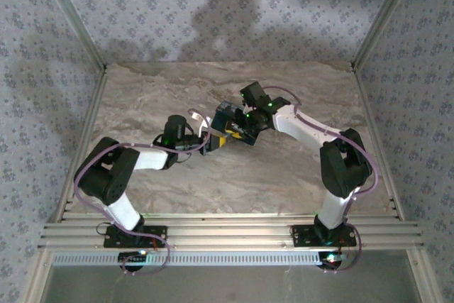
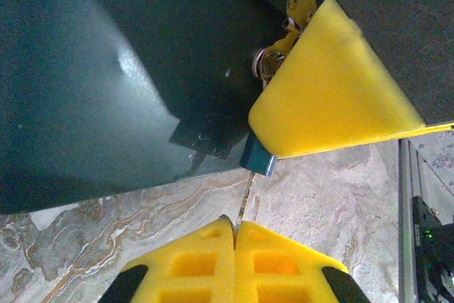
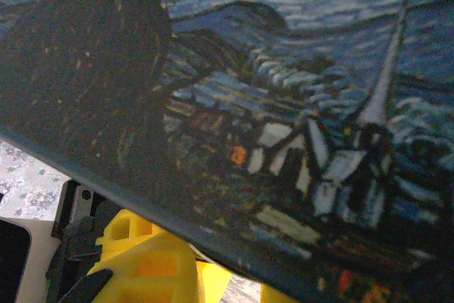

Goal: Unlock the padlock with the key

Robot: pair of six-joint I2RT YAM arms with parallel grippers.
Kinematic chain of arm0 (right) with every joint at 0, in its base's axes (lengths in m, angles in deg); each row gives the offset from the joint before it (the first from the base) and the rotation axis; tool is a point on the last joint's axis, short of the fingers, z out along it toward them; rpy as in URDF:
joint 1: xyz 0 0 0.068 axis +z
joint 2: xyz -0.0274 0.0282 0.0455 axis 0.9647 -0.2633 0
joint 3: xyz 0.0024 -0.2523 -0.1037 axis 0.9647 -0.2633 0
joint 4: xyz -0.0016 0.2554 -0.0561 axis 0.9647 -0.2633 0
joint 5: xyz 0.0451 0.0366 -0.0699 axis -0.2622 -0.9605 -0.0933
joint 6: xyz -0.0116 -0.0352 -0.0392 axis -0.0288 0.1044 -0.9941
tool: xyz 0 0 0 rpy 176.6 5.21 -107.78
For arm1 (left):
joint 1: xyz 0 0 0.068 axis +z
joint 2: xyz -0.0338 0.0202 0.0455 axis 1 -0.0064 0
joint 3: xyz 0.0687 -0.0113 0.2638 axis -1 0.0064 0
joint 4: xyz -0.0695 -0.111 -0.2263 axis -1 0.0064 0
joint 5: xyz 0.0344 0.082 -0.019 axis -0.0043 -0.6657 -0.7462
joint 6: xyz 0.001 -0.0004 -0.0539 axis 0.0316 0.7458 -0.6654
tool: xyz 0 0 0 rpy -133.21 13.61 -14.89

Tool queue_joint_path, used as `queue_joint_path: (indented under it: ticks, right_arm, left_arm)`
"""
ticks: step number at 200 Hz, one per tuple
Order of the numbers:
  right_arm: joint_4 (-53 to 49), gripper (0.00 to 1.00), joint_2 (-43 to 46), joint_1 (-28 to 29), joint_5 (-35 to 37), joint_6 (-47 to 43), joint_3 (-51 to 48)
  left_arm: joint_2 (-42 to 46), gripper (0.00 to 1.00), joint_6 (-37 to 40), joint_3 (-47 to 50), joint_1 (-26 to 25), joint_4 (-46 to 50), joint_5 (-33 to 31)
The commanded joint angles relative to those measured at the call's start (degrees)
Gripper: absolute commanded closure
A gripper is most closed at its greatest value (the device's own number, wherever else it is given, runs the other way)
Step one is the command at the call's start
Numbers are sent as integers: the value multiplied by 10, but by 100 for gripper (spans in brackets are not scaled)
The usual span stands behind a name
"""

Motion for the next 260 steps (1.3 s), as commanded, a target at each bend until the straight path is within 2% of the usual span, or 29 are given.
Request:
queue_joint_path:
  ticks: [1, 47, 87, 128, 163, 187, 221, 248, 260]
  right_arm:
    - [-1, 100, -14, 12, -30, -7, 17]
    - [-4, 100, -26, 19, -35, -15, 20]
    - [4, 100, -27, 23, -45, -27, 1]
    - [28, 100, -39, 38, -64, -34, -11]
    - [23, 100, -42, 36, -71, -44, -28]
    - [10, 100, -45, 34, -73, -48, -32]
    - [23, 100, -44, 41, -70, -36, -34]
    - [34, 85, -28, 48, -31, -25, -46]
    - [42, 75, -17, 51, -11, -19, -56]
  left_arm:
    - [-11, 100, -18, -26, 2, -63, 16]
    - [-38, 100, -59, -23, 10, -123, 36]
    - [-72, 100, -114, -28, 36, -192, 87]
    - [-114, 100, -178, -42, 37, -274, 115]
    - [-112, 100, -176, -37, 46, -271, 132]
    - [-95, 100, -156, -21, 57, -251, 114]
    - [-79, 100, -103, -8, 31, -201, 85]
    - [-81, 100, -91, 29, 11, -194, 43]
    - [-83, 100, -91, 48, 5, -201, 29]
